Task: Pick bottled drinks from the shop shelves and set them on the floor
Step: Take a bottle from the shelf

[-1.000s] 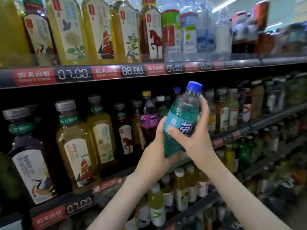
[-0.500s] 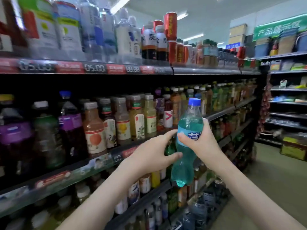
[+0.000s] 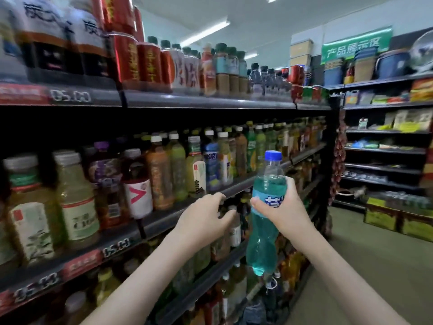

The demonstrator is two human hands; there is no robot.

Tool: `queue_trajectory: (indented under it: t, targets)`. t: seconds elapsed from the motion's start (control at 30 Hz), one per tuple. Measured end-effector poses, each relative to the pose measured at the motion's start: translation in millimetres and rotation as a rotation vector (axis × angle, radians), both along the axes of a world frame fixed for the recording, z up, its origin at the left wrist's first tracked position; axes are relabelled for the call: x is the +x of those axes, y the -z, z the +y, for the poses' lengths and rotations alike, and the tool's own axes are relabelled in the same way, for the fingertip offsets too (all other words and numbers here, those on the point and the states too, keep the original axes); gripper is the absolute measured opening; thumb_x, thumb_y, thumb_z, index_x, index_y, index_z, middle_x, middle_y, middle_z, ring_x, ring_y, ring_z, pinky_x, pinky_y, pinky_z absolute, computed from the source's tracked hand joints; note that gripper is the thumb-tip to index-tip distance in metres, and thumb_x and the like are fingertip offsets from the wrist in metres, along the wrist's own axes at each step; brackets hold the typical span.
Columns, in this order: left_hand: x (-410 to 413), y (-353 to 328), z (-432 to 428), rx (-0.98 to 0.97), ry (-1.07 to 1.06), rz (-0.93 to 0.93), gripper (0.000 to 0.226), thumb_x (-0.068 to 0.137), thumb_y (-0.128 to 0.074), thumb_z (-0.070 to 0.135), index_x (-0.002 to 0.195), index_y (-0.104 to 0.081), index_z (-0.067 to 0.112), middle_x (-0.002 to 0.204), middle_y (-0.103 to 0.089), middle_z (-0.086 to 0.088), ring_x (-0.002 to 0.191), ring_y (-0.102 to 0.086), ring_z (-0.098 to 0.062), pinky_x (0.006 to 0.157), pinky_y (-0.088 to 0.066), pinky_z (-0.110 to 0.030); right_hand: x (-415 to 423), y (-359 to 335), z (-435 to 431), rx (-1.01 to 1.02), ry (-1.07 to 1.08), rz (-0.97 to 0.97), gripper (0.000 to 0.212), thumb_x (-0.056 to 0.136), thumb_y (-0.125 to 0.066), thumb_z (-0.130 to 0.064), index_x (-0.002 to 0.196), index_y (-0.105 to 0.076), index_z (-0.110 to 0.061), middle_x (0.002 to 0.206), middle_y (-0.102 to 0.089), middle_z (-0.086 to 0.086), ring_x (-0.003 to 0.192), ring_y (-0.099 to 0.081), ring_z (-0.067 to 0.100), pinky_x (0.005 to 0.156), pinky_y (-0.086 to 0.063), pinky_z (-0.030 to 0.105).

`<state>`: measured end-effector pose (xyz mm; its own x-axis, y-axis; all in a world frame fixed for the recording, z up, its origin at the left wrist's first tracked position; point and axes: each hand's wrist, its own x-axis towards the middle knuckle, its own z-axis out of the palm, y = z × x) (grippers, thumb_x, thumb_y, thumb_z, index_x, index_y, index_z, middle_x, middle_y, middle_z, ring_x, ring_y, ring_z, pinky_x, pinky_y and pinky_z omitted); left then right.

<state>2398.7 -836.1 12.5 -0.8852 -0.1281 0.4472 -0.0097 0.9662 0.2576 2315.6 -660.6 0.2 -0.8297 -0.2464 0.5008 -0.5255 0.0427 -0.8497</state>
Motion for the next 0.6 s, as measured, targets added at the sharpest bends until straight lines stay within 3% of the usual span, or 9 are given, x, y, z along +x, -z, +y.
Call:
queue_trajectory:
  t: [0.13, 0.33, 0.6]
  targets:
    - [-104.8, 0.1, 23.1, 0.047, 0.076, 0.022, 0.055, 0.093, -0.045, 0.057, 0.137, -0.045, 0.023, 0.130, -0.057, 0.003, 0.117, -0.054, -0.016, 0.093, -0.048, -0.034, -93.6, -5.1, 19.7, -0.015, 0.029, -0.026, 0.061, 0.072, -0.082, -0.031, 0.118, -0.041, -0.033, 0.102, -0.065, -0.010, 0.086, -0.065, 0.001, 0.069, -0.051, 0.021]
    - [-263.9, -0.7, 88.0, 0.081, 0.219, -0.009, 0.048, 0.093, -0.049, 0.051, 0.132, -0.049, 0.024, 0.122, -0.061, 0.004, 0.109, -0.058, -0.015, 0.088, -0.048, -0.032, -238.1, -17.6, 76.2, -0.020, 0.088, -0.017, 0.052, 0.073, -0.082, -0.029, 0.105, -0.042, -0.039, 0.097, -0.065, -0.013, 0.079, -0.064, -0.008, 0.058, -0.046, 0.008]
    - [-470.6, 15.9, 177.5, 0.153, 0.302, -0.047, 0.047, 0.088, -0.054, 0.055, 0.125, -0.055, 0.027, 0.110, -0.063, 0.011, 0.098, -0.060, -0.007, 0.086, -0.051, -0.031, -448.5, -4.0, 168.1, -0.013, 0.099, -0.024, 0.064, 0.072, -0.080, -0.033, 0.121, -0.040, -0.031, 0.105, -0.063, -0.010, 0.089, -0.064, 0.001, 0.070, -0.050, 0.019]
